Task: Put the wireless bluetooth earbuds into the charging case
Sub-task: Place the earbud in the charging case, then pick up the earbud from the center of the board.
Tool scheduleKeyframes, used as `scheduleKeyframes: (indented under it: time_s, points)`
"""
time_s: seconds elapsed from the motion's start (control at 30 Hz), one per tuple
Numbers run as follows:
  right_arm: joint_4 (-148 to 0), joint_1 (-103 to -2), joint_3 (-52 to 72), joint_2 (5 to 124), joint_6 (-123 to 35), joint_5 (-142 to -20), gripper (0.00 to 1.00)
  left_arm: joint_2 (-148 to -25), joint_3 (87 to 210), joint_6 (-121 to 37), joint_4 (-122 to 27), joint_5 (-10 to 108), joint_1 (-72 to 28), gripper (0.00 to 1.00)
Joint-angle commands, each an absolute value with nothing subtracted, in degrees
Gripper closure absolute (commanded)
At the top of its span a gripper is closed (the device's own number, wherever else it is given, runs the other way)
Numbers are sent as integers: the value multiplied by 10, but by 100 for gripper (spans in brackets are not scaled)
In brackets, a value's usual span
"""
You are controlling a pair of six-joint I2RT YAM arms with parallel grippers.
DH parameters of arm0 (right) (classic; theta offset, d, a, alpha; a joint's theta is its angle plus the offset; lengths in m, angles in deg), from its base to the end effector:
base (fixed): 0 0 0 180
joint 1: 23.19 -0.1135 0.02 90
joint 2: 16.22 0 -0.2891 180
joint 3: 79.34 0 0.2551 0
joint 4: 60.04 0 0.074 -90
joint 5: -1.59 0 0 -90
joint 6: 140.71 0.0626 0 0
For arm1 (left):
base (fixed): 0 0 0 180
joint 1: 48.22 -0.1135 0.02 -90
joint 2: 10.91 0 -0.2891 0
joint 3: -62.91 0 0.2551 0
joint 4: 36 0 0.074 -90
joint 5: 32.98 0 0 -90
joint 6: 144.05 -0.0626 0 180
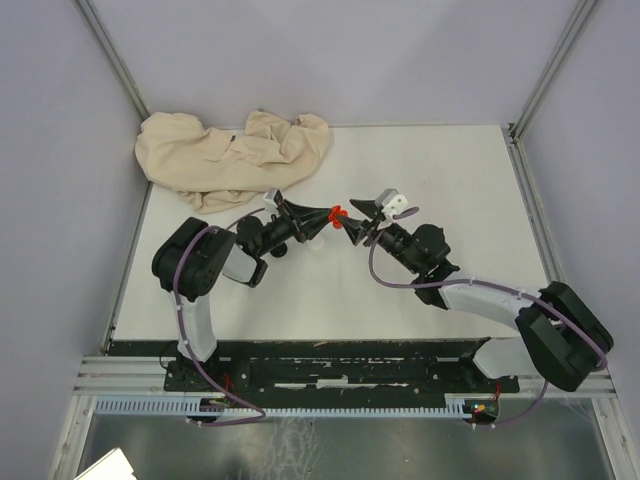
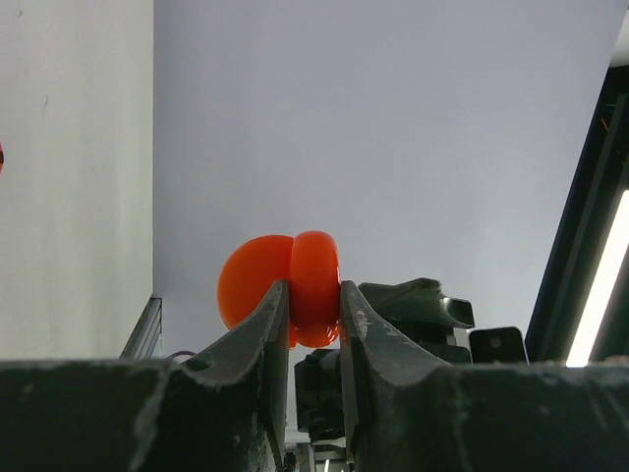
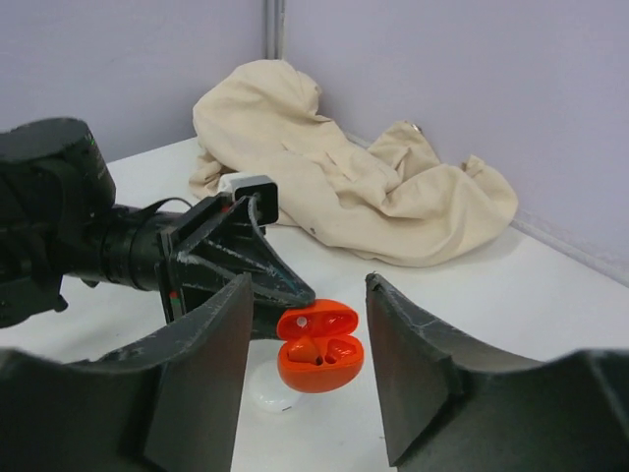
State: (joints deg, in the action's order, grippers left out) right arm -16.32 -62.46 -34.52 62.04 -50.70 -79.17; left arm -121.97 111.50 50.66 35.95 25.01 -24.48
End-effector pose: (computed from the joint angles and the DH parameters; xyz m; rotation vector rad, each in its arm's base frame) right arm 0.2318 0.2025 0.2802 -0.6070 1.2924 0.6803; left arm 0.3227 -0.1782 0.1780 -0.6956 1.7416 -2.1103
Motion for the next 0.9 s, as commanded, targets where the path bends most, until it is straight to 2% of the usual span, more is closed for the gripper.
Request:
scheduleKeyframes:
  time_s: [0.0, 0.03, 0.17, 0.27, 0.43, 0.57, 0.87]
  points:
    - [-225, -624, -323, 552, -487, -866, 40, -1238, 1129, 498, 405, 248, -249, 97]
    - [-272, -622, -308, 543, -483, -899, 39, -1240, 1128, 499, 408, 247, -250, 97]
    - [-645, -600, -143, 559, -413, -1050, 39, -1238, 1111, 499, 419, 239, -261, 97]
    - [-822, -575, -34, 631, -382, -1051, 39, -1222, 1095, 488, 417, 231, -278, 97]
    - [-985, -563, 101, 773, -395, -990, 35, -1192, 1089, 469, 397, 208, -295, 97]
    - [-1040, -562, 159, 865, -402, -977, 35, -1165, 1091, 441, 365, 184, -296, 97]
    - [-1029, -555, 167, 937, -402, -952, 36, -1120, 1092, 387, 294, 162, -297, 97]
